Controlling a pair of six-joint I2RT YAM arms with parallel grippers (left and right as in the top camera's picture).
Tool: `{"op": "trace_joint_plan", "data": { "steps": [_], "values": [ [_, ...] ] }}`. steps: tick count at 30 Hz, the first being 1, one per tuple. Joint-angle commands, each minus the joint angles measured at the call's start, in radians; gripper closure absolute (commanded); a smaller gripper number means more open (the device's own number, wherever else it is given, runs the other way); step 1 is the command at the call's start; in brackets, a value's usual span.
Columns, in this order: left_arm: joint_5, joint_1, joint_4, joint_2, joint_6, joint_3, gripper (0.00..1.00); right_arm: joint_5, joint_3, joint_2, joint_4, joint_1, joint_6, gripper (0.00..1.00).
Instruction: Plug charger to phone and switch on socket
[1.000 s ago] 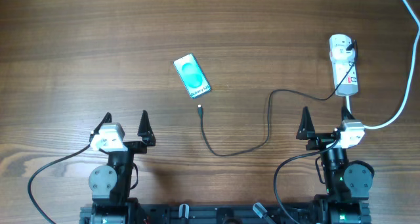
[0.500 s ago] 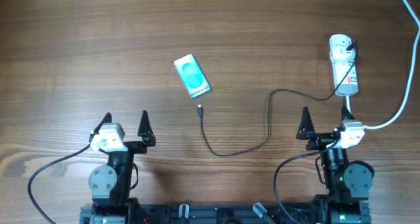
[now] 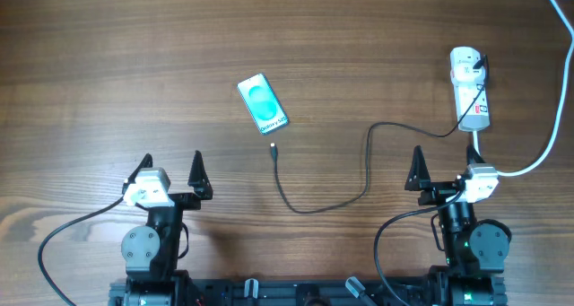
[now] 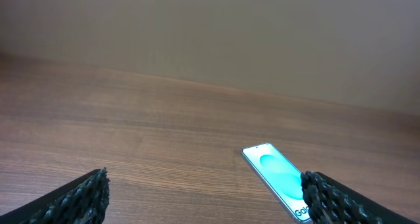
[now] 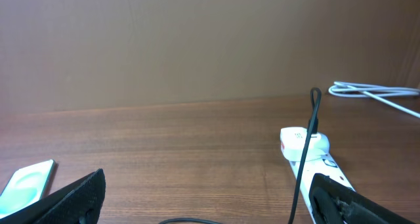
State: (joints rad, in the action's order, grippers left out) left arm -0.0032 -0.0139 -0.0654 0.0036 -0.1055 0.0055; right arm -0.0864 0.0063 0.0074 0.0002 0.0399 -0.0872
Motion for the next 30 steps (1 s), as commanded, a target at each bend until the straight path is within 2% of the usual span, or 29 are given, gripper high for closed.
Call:
{"op": "trace_joint_plan", "data": {
  "steps": [1,4,10,13,17,20,24,30],
  "values": [
    [-0.014,-0.005,-0.003,0.003,0.022,0.0,0.0,-0.015,-0.001,0.004,0.003,-0.003,-0.018,0.0],
    [0.047,-0.005,0.005,0.003,0.007,0.0,0.0,-0.015,-0.001,0.004,0.003,-0.003,-0.018,0.0],
    [0.212,-0.005,0.125,0.003,-0.19,0.003,0.0,-0.014,-0.001,0.004,0.003,-0.003,-0.018,0.0],
    [0.22,-0.005,0.152,0.003,-0.259,0.028,0.0,-0.015,-0.001,0.004,0.003,-0.003,-0.018,0.0],
    [0.243,-0.005,0.124,0.051,-0.277,0.114,0.0,-0.015,-0.001,0.004,0.003,-0.003,-0.018,0.0],
    [0.254,-0.006,0.052,0.162,-0.276,0.216,0.0,-0.015,-0.001,0.004,0.003,-0.003,-0.018,0.0],
    [0.272,-0.018,-0.042,0.393,-0.264,0.393,0.0,-0.015,-0.001,0.004,0.003,-0.003,-0.018,0.0],
    [0.254,-0.103,-0.203,0.77,-0.159,0.719,0.0,-0.015,-0.001,0.004,0.003,-0.003,-0.018,0.0]
  ]
}}
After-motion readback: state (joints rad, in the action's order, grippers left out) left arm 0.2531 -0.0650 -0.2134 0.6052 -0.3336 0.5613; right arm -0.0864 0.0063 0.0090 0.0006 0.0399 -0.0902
